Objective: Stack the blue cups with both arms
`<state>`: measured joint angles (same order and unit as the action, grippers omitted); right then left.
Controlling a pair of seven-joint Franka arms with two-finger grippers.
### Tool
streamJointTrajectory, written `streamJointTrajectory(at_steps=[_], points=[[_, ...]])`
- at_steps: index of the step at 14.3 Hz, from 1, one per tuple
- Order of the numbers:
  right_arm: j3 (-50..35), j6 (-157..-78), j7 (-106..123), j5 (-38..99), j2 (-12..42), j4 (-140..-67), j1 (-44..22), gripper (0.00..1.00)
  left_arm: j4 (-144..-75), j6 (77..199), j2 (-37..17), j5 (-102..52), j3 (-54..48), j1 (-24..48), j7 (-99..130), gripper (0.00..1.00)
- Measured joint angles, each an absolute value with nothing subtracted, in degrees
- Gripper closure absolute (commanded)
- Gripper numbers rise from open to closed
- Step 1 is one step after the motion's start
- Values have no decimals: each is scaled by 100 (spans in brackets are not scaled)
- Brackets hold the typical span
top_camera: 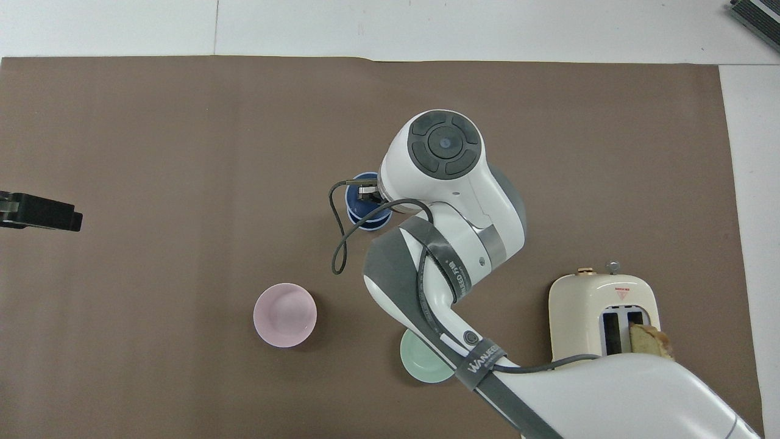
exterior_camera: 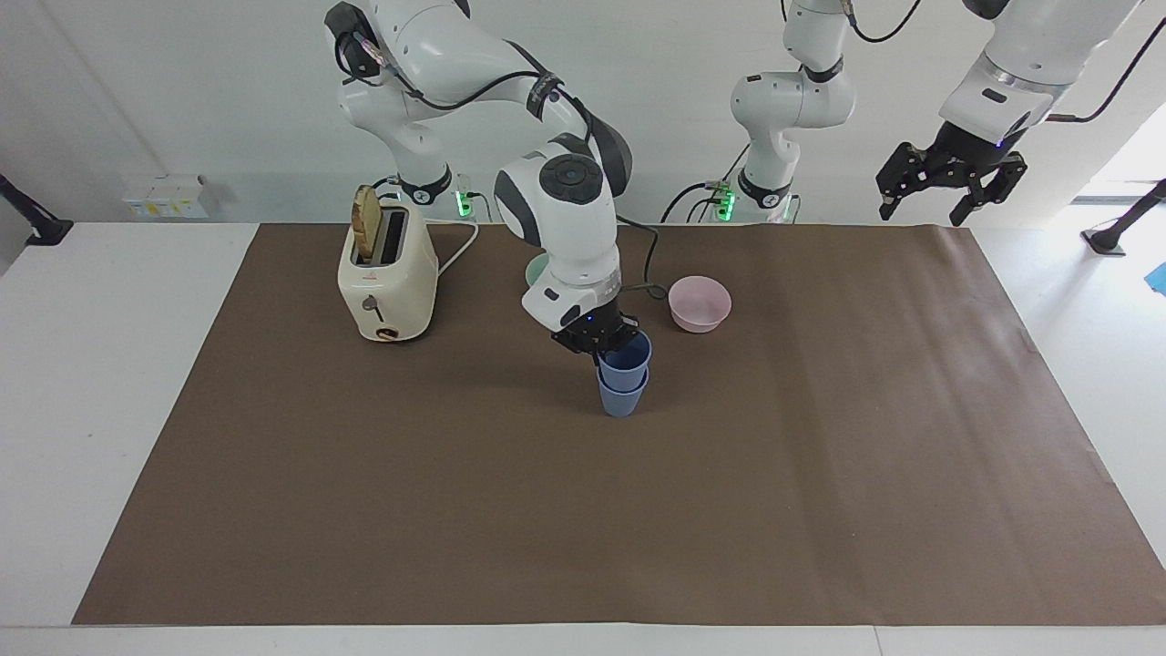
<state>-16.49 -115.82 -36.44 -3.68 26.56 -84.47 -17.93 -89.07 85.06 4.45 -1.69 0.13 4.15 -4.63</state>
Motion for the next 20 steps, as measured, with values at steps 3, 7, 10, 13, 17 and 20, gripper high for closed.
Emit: streamJointTrajectory(at_steps=[3,7,10,13,17,20], points=[[-1646,-11592,-3644,-368,2661,-8447,-1787,0,-8907,8506,445,-169,13,415,-463,0],[-1646,-11594,-3644,-368,2667,-8447,-1788,0,-8907,8505,445,-169,13,415,-463,0],[-1641,-11594,-3644,-368,2670,-8441,-1783,0,-8907,8504,445,-169,13,415,-463,0],[-1599,-11538,-3644,-379,2627,-8392,-1601,0,-8907,8504,445,-169,13,415,-463,0],[-1599,-10962,-3335,-384,2234,-8328,-1149,0,-8907,8504,445,-169,13,415,-463,0],[-1597,-10457,-2767,-385,1840,-8305,-852,0,-8907,8504,445,-169,13,415,-463,0]])
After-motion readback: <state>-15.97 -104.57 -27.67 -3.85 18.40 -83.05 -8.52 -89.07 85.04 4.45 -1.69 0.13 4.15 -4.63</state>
